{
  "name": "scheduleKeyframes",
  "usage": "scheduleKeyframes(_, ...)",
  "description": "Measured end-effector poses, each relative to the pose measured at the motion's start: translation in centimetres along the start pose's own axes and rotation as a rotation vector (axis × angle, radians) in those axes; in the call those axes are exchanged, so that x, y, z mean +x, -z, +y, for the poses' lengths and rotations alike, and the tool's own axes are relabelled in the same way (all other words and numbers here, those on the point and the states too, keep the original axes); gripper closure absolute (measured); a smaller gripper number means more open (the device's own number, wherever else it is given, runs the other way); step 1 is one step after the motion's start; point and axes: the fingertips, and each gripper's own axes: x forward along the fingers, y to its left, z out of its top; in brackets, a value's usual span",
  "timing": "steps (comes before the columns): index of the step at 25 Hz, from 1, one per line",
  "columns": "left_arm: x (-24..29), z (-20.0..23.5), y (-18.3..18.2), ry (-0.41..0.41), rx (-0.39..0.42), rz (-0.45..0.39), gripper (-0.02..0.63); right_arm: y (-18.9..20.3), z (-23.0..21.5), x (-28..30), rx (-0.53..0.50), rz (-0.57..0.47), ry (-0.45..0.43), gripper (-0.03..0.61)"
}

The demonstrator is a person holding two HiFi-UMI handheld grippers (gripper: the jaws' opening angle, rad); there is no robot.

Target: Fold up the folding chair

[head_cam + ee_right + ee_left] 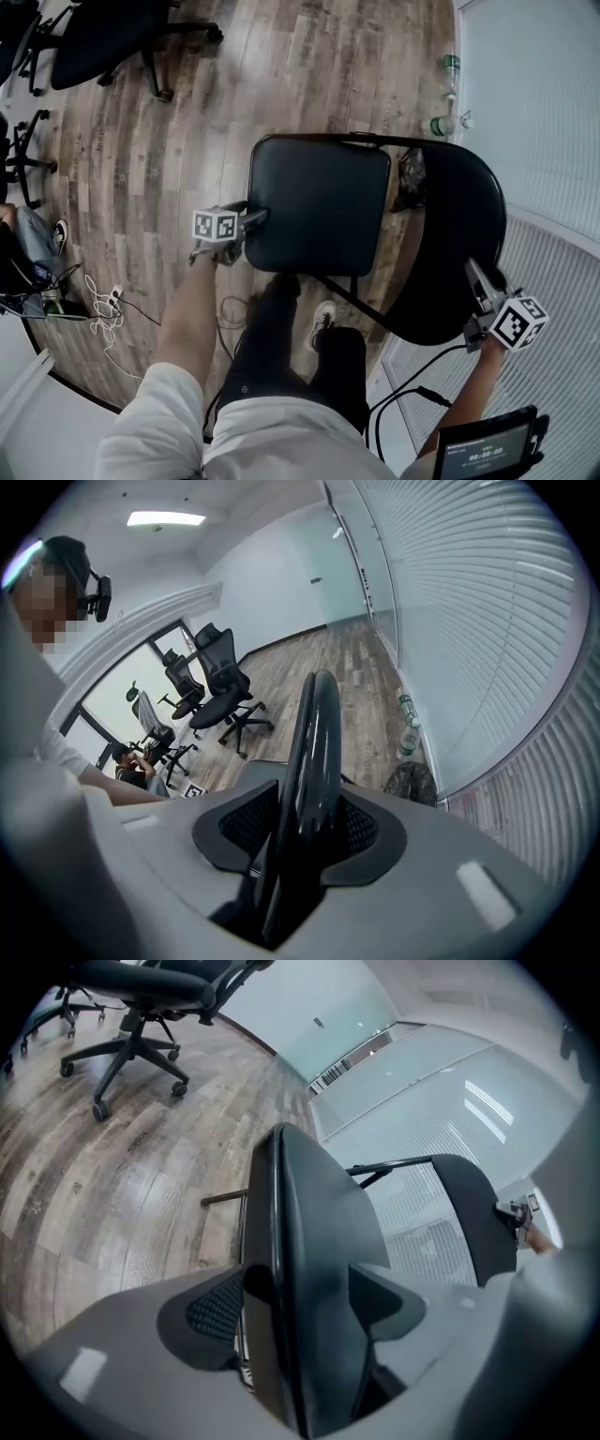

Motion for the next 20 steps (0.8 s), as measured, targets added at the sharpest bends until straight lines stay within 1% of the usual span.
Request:
scheduleKeyframes(2, 0.1, -0.1, -0.1, 0.032, 0.007, 0.016, 0.267, 0.0, 0.3, -0.4, 0.002, 0.017, 0.007, 0.459)
scheduleKeyframes(6, 0.6, -0.2, 0.0, 0.088, 0.028, 0.058, 0.262, -0.1, 0.6, -1.0, 0.011, 0.008, 0.019, 0.463)
scheduleKeyframes(9, 1.0, -0.6, 0.4, 0.142, -0.015, 0.067, 0.264, 0.2, 0.3, -1.3, 0.035, 0.006, 0.015, 0.463)
scheduleKeyframes(13, 0.8, -1.2, 0.6, 0.213, -0.112, 0.037, 0.264, 0.0, 0.9, -1.8, 0.06, 0.008, -0.004, 0.466)
scheduleKeyframes(16, 1.0, -1.1, 0.4, 0.226, -0.145, 0.014, 0.264, -0.2, 1.2, -1.5, 0.066, 0.011, -0.01, 0.469)
scheduleKeyframes(18, 1.1, -0.9, 0.3, 0.221, -0.146, 0.006, 0.264, -0.5, 1.3, -1.2, 0.068, 0.013, -0.014, 0.469)
scheduleKeyframes(20, 2.0, -0.4, 0.5, 0.213, -0.146, 0.004, 0.264, -0.1, 0.3, -0.4, 0.072, 0.013, -0.025, 0.471)
